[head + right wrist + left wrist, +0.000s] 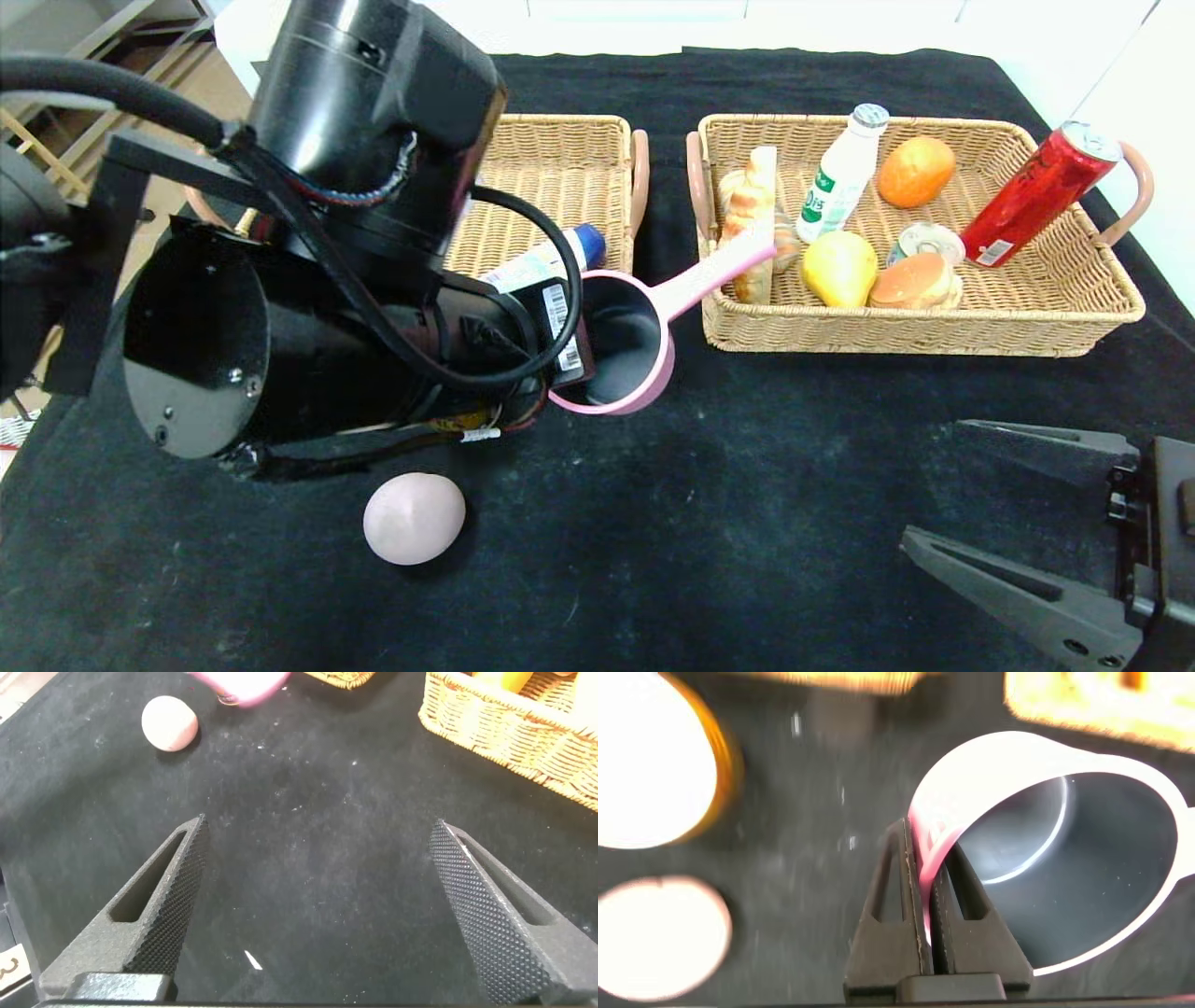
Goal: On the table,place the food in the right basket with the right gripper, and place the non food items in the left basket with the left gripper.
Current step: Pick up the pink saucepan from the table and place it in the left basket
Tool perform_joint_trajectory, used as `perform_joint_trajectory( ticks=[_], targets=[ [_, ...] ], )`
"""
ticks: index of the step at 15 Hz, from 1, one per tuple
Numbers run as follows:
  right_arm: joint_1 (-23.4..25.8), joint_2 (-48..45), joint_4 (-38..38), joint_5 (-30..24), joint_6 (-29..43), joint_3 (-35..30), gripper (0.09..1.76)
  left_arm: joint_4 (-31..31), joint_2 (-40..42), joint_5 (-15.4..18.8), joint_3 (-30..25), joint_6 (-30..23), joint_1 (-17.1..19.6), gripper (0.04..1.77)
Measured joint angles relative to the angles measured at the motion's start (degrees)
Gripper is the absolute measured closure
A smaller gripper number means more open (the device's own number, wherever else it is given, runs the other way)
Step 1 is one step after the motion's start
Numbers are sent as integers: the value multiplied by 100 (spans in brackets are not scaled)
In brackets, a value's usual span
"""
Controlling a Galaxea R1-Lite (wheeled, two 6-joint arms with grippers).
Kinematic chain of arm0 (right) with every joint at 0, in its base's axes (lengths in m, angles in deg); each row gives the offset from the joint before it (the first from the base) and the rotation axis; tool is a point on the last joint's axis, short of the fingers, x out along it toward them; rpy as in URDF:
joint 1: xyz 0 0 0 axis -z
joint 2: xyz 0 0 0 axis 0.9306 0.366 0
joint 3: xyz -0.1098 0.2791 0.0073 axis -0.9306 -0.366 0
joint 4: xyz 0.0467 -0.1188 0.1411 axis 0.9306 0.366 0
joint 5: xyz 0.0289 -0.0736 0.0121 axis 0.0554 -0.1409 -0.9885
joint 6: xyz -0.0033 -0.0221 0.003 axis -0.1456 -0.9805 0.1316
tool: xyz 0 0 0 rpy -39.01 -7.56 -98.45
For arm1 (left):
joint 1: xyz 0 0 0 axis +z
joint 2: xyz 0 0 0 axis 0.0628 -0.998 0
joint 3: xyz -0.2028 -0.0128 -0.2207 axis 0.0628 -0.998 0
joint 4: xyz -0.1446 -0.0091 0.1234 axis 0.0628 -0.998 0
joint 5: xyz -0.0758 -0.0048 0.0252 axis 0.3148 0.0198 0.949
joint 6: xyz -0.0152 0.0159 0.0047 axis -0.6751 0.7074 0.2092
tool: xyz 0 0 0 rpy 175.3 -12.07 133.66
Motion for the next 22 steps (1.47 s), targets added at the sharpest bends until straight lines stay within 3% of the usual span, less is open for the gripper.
perform_joint_trajectory(
  ticks=[7, 16, 22],
  targets=[
    [30, 0, -7, 0, 2, 2, 14, 373, 74, 15, 418, 518, 717, 165],
    [106, -24, -16, -6, -7, 16, 14, 1693, -258, 46, 586, 1348, 1652, 165],
    [108, -24, -18, -5, -5, 16, 14, 1766, -741, 88, 1187, 1401, 2147, 165]
  ],
)
